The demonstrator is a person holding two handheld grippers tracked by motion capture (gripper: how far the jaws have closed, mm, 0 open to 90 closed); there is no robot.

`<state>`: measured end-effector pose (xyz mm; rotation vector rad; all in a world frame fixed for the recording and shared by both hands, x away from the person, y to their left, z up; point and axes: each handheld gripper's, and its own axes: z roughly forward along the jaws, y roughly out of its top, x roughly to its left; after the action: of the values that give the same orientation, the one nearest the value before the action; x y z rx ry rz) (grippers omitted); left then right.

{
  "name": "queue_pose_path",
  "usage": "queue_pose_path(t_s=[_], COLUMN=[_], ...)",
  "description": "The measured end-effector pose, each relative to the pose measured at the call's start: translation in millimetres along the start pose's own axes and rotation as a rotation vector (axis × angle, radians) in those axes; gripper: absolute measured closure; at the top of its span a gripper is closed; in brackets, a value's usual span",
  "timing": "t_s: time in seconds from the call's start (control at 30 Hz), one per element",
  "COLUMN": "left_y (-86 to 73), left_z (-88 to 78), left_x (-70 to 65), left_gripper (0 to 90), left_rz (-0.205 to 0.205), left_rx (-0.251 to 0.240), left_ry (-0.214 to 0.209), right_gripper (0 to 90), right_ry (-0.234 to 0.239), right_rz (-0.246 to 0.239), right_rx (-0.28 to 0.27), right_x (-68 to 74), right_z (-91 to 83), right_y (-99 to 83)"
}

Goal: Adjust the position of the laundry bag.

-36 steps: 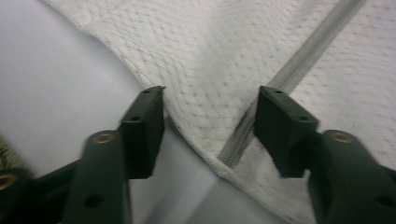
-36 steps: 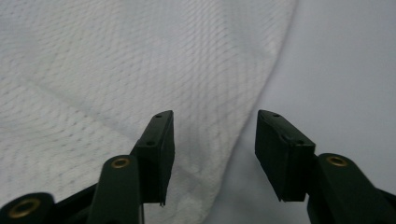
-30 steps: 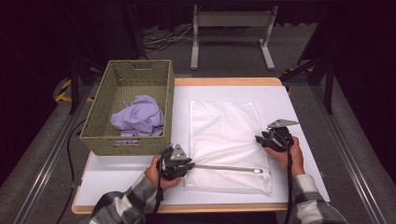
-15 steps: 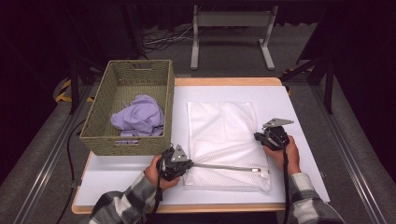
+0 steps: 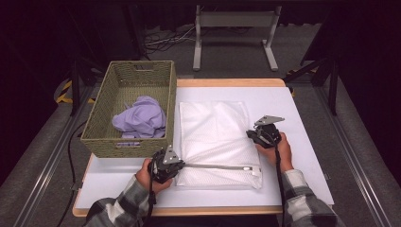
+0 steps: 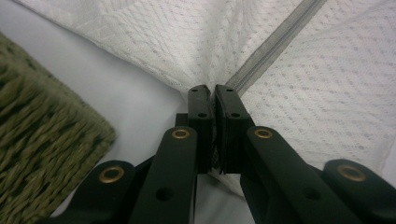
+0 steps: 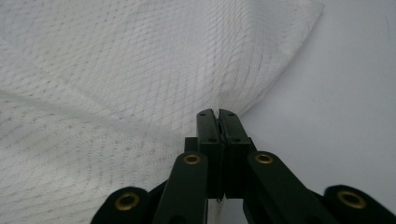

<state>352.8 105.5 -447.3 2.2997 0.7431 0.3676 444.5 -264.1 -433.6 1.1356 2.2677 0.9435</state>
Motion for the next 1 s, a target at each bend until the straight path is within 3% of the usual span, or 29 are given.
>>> queue_pose_path(t_s=[0.37,1.0], left_y=[-10.2,-14.8], left_z=[-7.7,-11.4], left_x=[4.8,11.7], left_gripper=[85.8,85.3], left_rz=[-0.036,-0.032], left_rx=[-0.004,-0.006], left_ry=[0.043,0.069], right_gripper=[89.3,88.6], right_ry=[0.019,0.025], right_rz=[-0.030,-0.064], right_rx=[-0.013,0.001], right_x=[9.6,17.6], right_z=[12.1,18.1], right_y=[13.7,17.0])
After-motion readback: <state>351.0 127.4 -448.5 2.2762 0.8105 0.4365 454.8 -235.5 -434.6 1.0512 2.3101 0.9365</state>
